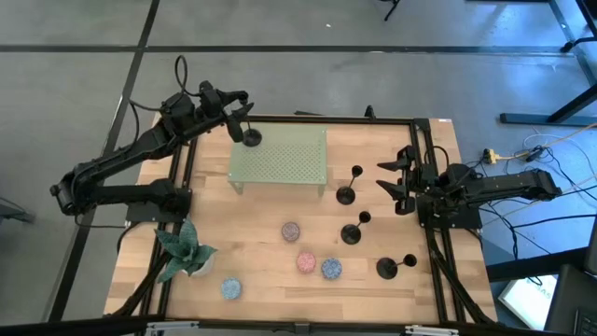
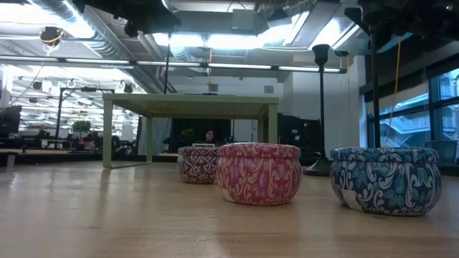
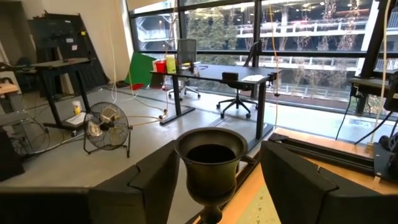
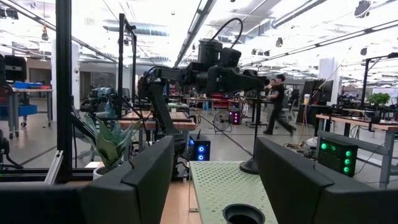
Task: Pick & Place candle stick holders
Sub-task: Align the black candle holder with the black candle holder on the shelf
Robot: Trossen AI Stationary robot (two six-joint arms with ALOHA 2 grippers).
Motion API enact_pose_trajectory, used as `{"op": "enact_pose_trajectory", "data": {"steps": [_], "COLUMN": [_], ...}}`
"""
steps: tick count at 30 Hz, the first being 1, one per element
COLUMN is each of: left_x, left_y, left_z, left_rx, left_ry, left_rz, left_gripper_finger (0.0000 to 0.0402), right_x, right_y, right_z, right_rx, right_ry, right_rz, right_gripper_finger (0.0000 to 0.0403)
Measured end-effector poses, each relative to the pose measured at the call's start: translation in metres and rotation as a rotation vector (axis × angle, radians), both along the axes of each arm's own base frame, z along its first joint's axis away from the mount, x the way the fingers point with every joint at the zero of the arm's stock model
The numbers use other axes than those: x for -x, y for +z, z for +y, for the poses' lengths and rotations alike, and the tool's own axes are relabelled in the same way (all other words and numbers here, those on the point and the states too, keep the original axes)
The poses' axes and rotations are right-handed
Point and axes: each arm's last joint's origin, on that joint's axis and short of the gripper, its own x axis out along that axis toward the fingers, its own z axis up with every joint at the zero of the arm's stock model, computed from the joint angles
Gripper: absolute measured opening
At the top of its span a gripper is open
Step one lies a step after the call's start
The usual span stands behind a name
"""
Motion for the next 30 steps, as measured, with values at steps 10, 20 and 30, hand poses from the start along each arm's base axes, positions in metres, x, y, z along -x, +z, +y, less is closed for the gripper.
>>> {"op": "enact_pose_trajectory", "data": {"steps": [10, 20, 30], "left_x": [0.023, 0.049, 0.041], "left_y": [0.011, 0.030, 0.031], "left_z": [-0.017, -0.049, -0.077], "left_rx": [-0.020, -0.091, -0.090], "left_ry": [0.013, -0.186, -0.537], "left_rz": [-0.029, -0.142, -0.157], "left_gripper_finger": [0.0235, 0.0235, 0.0235], "right_x": [0.000, 0.000, 0.000], "right_y": [0.000, 0.000, 0.000], "right_z": [0.000, 0.000, 0.000], "right_rx": [0.000, 0.000, -0.001], "right_ry": [0.000, 0.000, 0.000], "right_rz": [0.000, 0.000, 0.000], "right_gripper_finger": [0.0229, 0.0229, 0.0229]}}
